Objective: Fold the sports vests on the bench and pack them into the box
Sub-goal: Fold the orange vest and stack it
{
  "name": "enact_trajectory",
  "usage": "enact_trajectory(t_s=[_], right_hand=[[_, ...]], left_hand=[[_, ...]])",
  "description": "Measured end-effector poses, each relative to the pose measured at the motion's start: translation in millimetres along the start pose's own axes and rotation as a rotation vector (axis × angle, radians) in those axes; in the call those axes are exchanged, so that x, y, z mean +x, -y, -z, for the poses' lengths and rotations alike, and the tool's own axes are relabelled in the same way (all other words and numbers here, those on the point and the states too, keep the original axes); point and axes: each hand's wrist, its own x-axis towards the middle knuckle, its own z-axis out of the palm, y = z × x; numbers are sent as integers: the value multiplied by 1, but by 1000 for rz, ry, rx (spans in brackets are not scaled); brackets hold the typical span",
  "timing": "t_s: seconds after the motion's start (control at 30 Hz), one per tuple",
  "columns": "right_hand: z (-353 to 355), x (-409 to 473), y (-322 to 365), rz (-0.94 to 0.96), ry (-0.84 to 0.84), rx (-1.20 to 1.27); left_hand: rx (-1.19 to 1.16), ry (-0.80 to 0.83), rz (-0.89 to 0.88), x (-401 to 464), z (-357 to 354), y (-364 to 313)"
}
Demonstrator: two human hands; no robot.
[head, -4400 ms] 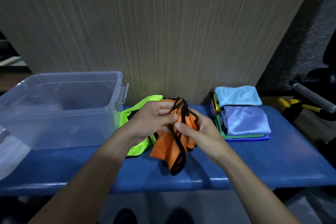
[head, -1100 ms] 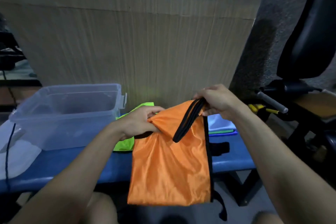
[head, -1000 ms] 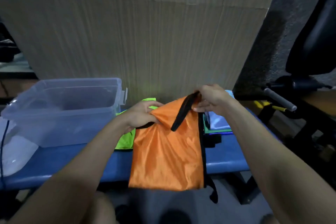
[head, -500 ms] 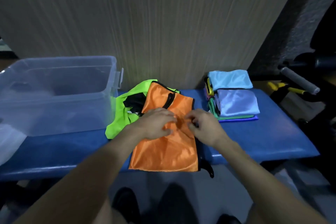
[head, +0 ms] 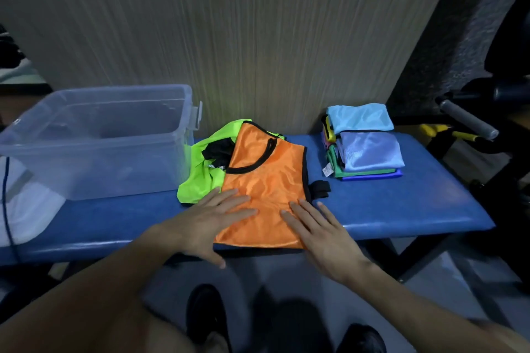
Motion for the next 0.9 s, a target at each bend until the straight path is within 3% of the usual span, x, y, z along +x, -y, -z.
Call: enact_trajectory(t_s=[0.1,0.23,0.43,0.57,0.77,0.9], right_hand=[[0,-2,-1,-26,28,58],[1,-5,-10,-3,69,189],[8,-12,-27,7,-31,331],[16,-12,-38,-109,-66,546],[48,-5,-53,-417,-155,1105],[46,9,-64,-615,-210,1376]], left_hand=[[104,-7,41,-9,-8,3],[7,-73,16,-18,-12,5],[-31,-153,-6,-19,-12,6],[-111,-260,9,-16,-17,12],[-507,-436,132,-10,11,-15],[-806,-551,344,11,20,-22]])
